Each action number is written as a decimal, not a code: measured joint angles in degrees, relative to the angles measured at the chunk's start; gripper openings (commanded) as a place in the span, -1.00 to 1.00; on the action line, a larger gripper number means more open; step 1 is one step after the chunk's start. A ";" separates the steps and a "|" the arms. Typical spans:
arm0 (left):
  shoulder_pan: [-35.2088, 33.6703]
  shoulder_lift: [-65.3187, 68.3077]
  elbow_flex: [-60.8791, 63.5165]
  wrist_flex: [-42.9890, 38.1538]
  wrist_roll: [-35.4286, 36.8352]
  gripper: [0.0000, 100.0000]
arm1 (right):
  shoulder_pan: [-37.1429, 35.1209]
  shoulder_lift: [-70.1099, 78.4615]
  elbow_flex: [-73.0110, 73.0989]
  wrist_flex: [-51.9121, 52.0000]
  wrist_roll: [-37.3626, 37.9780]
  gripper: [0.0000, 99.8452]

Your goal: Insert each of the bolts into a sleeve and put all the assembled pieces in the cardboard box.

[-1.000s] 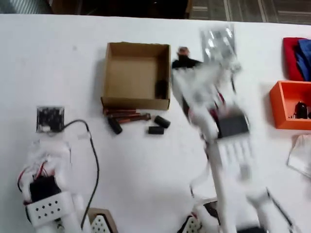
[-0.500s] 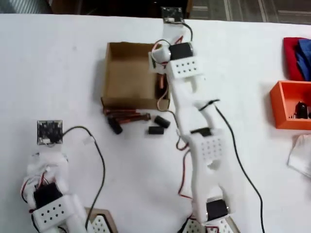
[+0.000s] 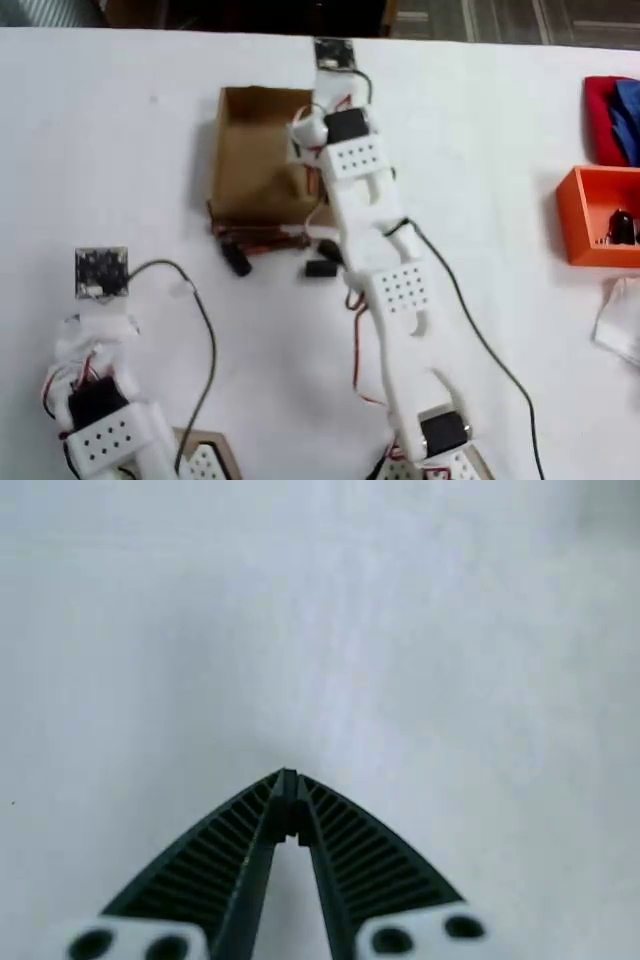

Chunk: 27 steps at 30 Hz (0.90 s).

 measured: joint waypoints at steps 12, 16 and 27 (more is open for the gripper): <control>0.00 0.00 0.00 0.00 0.00 -0.95 | -0.18 0.00 2.02 1.14 -0.44 -0.96; 0.00 0.00 0.00 0.00 0.00 -0.95 | -0.26 0.00 2.55 1.14 -0.44 -0.96; 0.00 0.00 0.00 0.00 0.00 -0.95 | -0.26 0.09 6.86 1.05 -0.44 -0.96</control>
